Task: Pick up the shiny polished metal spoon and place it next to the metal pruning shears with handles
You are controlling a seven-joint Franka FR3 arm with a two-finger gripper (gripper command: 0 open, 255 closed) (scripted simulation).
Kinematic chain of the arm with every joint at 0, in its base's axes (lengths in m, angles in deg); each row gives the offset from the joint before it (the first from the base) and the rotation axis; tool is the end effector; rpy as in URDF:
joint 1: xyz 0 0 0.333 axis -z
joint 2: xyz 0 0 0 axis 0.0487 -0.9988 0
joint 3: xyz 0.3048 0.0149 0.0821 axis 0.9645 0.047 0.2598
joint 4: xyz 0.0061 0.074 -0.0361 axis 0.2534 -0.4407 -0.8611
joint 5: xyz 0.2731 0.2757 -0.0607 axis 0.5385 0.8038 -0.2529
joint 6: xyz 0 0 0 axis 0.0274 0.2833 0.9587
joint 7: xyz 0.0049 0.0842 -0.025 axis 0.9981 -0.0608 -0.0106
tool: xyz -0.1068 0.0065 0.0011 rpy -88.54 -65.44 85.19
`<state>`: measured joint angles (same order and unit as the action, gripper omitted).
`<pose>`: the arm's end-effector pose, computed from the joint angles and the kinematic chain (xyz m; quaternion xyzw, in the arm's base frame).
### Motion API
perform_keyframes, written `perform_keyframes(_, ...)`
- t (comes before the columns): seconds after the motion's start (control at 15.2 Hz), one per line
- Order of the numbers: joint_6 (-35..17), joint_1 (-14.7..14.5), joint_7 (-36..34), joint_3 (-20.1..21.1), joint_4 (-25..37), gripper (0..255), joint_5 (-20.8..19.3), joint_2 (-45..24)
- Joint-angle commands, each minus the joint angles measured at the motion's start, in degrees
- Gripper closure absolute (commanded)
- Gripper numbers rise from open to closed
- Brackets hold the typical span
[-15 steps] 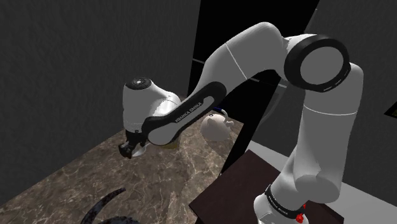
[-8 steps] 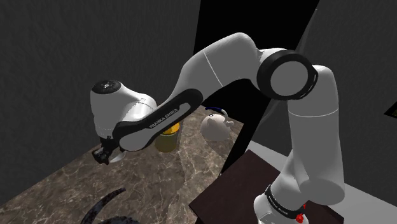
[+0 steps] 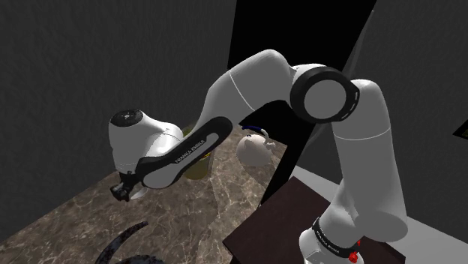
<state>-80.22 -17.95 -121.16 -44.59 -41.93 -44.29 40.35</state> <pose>0.5278 0.4074 0.2381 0.9883 0.1301 0.0794 0.0080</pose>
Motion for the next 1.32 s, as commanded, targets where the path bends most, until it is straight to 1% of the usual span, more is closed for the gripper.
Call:
perform_keyframes(0.0,-1.0,-0.4,-0.5,-0.4,0.0,255,-0.6,-1.1)
perform_keyframes(0.59,-5.4,-2.0,-2.7,-2.8,1.1,255,-3.2,-6.6)
perform_keyframes(1.12,-5.4,-2.0,-2.7,-2.8,1.1,255,-3.2,-6.6)
perform_keyframes(1.19,-5.4,-2.0,-2.7,-2.8,1.1,0,-3.2,-6.6)
perform_keyframes(1.25,-5.4,-2.0,-2.7,-2.8,1.1,0,-3.2,-6.6)
